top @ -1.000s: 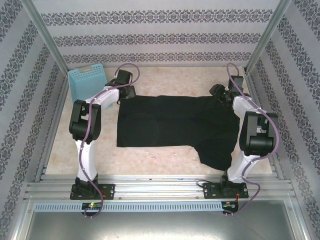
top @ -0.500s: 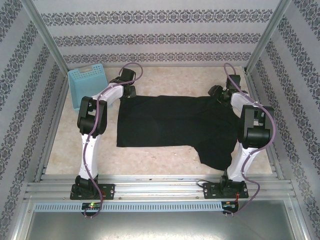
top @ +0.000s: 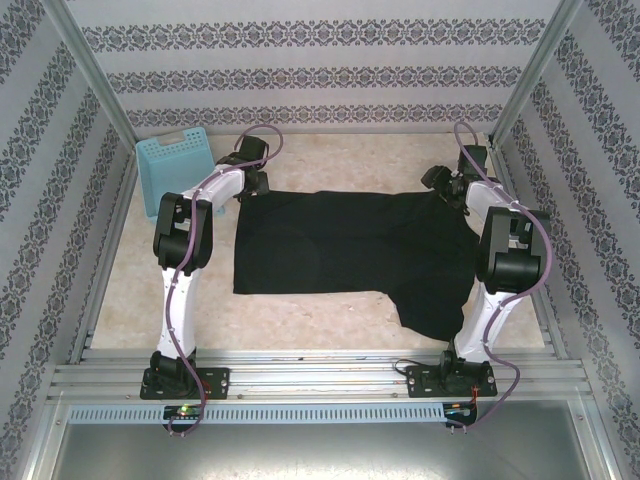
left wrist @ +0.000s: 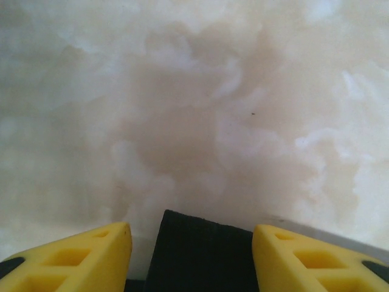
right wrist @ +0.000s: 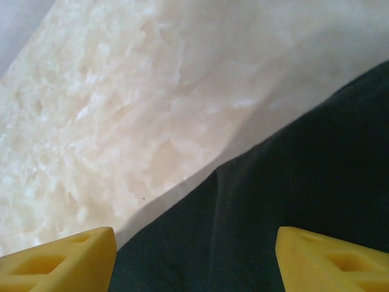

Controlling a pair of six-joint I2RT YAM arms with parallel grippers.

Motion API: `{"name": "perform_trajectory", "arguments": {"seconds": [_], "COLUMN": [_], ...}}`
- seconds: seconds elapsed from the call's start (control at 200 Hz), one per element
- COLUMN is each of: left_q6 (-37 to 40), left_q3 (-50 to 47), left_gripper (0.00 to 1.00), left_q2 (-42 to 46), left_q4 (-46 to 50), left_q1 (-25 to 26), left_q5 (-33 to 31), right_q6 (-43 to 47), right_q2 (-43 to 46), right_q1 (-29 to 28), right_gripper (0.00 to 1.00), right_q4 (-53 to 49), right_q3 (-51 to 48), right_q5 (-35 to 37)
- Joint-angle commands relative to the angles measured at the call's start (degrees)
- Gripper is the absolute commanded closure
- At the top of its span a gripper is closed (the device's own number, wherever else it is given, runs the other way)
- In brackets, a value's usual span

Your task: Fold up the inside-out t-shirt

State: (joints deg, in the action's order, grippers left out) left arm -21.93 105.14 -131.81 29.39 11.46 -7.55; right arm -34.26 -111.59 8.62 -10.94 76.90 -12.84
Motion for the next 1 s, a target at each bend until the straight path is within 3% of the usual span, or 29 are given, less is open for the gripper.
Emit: {"name": "perform_trajectory", "arguments": {"seconds": [0.0,0.29,0.535,0.635,0.994], "left_q6": [1.1,0.2,0.2,0.0,-0.6], "left_q3": [2.2,4.0,3.6,3.5,2.4], "left_gripper": [0.47,0.60,0.87,0.94,0.99], "left_q2": [-1.8,-3.9,-3.0,-2.1,2.1], "left_q4": [1.0,1.9,2.1,2.2,2.8], "left_q1": [-0.7,-0.8,-1.5,-1.8,-4.4], "left_q5": [1.1,2.9,3.2,3.6,4.3], "right_q6": [1.0,1.0,-1.3,-1.9,-3.9], "right_q2": [-0.4,-3.8,-5.4,-6.6,-8.7], "right_q1": [0.1,0.2,2.5,3.4,5.9], "right_gripper": [0.29,0.27,0.27,0.27,0.27], "right_q4": [-0.4,-1.9,-5.7,-7.9,-11.9], "right_q3": [2.0,6.0,6.5,7.2,7.7], "right_q5": [0.6,1.9,6.2,7.7,11.6]}}
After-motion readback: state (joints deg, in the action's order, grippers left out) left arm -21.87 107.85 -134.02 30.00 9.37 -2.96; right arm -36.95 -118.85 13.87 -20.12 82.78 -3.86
